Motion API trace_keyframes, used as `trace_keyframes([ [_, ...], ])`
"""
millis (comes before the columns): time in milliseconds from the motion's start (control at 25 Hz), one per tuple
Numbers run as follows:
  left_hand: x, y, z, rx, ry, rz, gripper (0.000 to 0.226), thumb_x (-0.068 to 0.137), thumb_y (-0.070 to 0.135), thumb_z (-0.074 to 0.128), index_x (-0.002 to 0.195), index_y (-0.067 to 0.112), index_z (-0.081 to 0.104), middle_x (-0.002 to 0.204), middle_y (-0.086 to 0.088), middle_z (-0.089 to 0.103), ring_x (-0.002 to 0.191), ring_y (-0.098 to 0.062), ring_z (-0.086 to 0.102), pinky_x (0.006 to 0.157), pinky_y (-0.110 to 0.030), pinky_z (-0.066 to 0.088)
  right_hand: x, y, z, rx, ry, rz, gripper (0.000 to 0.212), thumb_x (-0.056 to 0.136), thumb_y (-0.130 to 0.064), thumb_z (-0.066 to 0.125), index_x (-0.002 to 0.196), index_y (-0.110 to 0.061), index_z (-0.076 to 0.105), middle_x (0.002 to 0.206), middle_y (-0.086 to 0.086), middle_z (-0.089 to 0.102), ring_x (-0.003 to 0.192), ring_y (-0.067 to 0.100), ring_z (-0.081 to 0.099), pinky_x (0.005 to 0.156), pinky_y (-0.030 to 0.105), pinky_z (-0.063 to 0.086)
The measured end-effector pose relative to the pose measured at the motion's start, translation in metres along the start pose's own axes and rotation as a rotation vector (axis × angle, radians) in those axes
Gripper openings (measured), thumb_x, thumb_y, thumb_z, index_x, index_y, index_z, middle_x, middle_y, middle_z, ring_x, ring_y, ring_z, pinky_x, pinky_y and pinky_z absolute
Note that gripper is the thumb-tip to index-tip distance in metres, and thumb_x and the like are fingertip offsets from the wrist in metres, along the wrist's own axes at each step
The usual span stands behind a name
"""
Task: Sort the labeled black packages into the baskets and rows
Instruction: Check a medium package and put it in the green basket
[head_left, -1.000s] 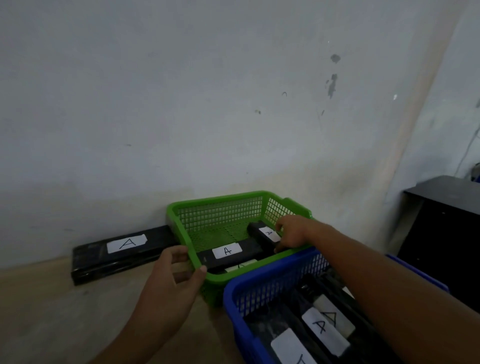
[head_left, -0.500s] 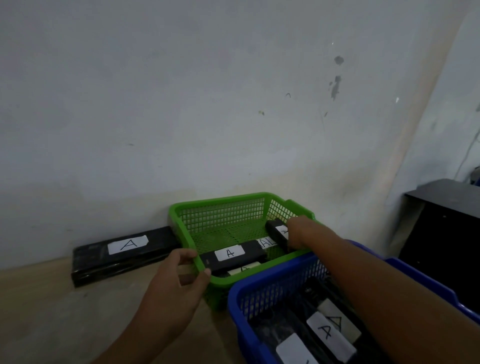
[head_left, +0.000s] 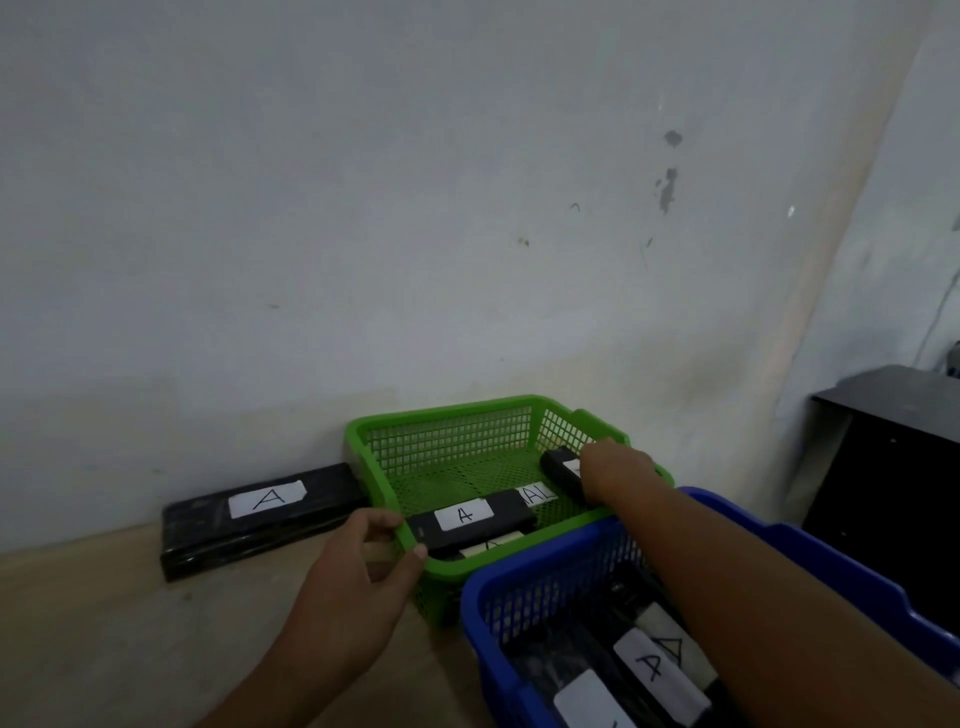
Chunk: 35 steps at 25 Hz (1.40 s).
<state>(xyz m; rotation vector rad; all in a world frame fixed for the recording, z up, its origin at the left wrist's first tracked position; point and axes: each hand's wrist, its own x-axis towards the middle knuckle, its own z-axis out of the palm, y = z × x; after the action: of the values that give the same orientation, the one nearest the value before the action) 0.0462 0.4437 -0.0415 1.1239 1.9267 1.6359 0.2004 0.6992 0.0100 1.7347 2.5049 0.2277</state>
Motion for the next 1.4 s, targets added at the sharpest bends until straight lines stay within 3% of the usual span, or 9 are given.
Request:
trace_keyframes([
  [120, -0.005, 0.004, -0.004, 0.068, 0.021, 0.034, 0.020, 0.083, 0.023, 0.071, 0.098, 0.024, 0.057, 0.102, 0.002, 0.064, 0.084, -0.016, 0.064, 0.074, -0.038, 0.056, -0.011, 0.002, -0.015, 0.030, 0.056, -0.031, 0.042, 0.089, -0.032, 0.063, 0.125, -0.012, 0.056, 0.123, 0.008, 0.060, 0.109, 0.026, 0.060, 0.086, 0.038, 0.048],
  [240, -0.019, 0.014, -0.017, 0.139, 0.060, 0.046, 0.022, 0.086, 0.021, 0.068, 0.104, 0.019, 0.056, 0.109, 0.003, 0.061, 0.081, -0.003, 0.061, 0.066, -0.016, 0.047, -0.033, -0.005, -0.042, 0.106, 0.063, -0.082, 0.045, 0.089, -0.038, 0.059, 0.123, -0.009, 0.054, 0.122, 0.012, 0.058, 0.107, 0.030, 0.060, 0.085, 0.038, 0.050],
  [360, -0.042, 0.028, -0.045, 0.226, 0.080, 0.048, 0.028, 0.088, 0.023, 0.066, 0.112, 0.018, 0.054, 0.116, 0.002, 0.056, 0.084, -0.001, 0.059, 0.061, -0.007, 0.039, -0.068, -0.024, -0.072, 0.119, 0.039, -0.206, 0.024, 0.087, -0.031, 0.059, 0.090, -0.007, 0.058, 0.102, 0.014, 0.066, 0.084, 0.027, 0.064, 0.074, 0.033, 0.055],
  [480, -0.072, 0.040, -0.086, 0.296, 0.096, 0.055, 0.031, 0.089, 0.026, 0.064, 0.116, 0.015, 0.055, 0.119, 0.001, 0.057, 0.089, -0.006, 0.061, 0.064, -0.011, 0.040, -0.118, -0.055, -0.102, 0.172, 0.012, -0.348, 0.032, 0.091, -0.035, 0.060, 0.076, -0.007, 0.060, 0.072, 0.010, 0.067, 0.060, 0.021, 0.067, 0.056, 0.029, 0.055],
  [640, -0.123, 0.045, -0.157, 0.378, 0.184, 0.053, 0.025, 0.088, 0.032, 0.064, 0.109, 0.022, 0.054, 0.116, 0.003, 0.057, 0.095, -0.009, 0.060, 0.074, -0.020, 0.045, -0.197, -0.121, -0.121, 0.178, -0.031, -0.558, 0.039, 0.090, -0.043, 0.061, 0.095, -0.005, 0.069, 0.080, 0.012, 0.074, 0.066, 0.021, 0.073, 0.054, 0.027, 0.056],
  [920, -0.224, 0.038, -0.305, 0.572, 0.409, -0.021, 0.023, 0.089, 0.032, 0.063, 0.106, 0.018, 0.059, 0.108, 0.001, 0.058, 0.097, -0.013, 0.057, 0.079, -0.021, 0.041, -0.324, -0.261, -0.122, 0.320, -0.187, -0.856, 0.035, 0.092, -0.046, 0.061, 0.107, -0.014, 0.061, 0.102, 0.006, 0.068, 0.076, 0.014, 0.073, 0.064, 0.029, 0.060],
  [1160, -0.276, 0.015, -0.428, 0.743, 0.626, -0.127, 0.022, 0.088, 0.032, 0.064, 0.105, 0.019, 0.059, 0.109, -0.002, 0.056, 0.098, -0.017, 0.057, 0.083, -0.025, 0.045, -0.393, -0.375, -0.115, 0.473, -0.278, -1.045, 0.030, 0.090, -0.044, 0.064, 0.101, -0.015, 0.065, 0.096, 0.009, 0.072, 0.079, 0.019, 0.074, 0.059, 0.028, 0.058],
  [1280, -0.296, 0.002, -0.476, 0.845, 0.639, -0.320, 0.024, 0.088, 0.037, 0.061, 0.106, 0.022, 0.058, 0.113, -0.004, 0.053, 0.101, -0.023, 0.056, 0.090, -0.036, 0.047, -0.423, -0.419, -0.108, 0.608, -0.365, -1.094, 0.030, 0.091, -0.045, 0.063, 0.101, -0.017, 0.063, 0.094, 0.007, 0.072, 0.075, 0.018, 0.075, 0.061, 0.030, 0.060],
  [1400, -0.319, -0.004, -0.509, 1.116, 0.525, -0.577, 0.035, 0.088, 0.047, 0.056, 0.115, 0.024, 0.054, 0.122, -0.005, 0.049, 0.114, -0.028, 0.049, 0.103, -0.050, 0.035, -0.458, -0.451, -0.103, 0.645, -0.523, -1.180, 0.037, 0.091, -0.051, 0.060, 0.109, -0.019, 0.061, 0.101, 0.002, 0.071, 0.078, 0.014, 0.074, 0.062, 0.028, 0.058],
])
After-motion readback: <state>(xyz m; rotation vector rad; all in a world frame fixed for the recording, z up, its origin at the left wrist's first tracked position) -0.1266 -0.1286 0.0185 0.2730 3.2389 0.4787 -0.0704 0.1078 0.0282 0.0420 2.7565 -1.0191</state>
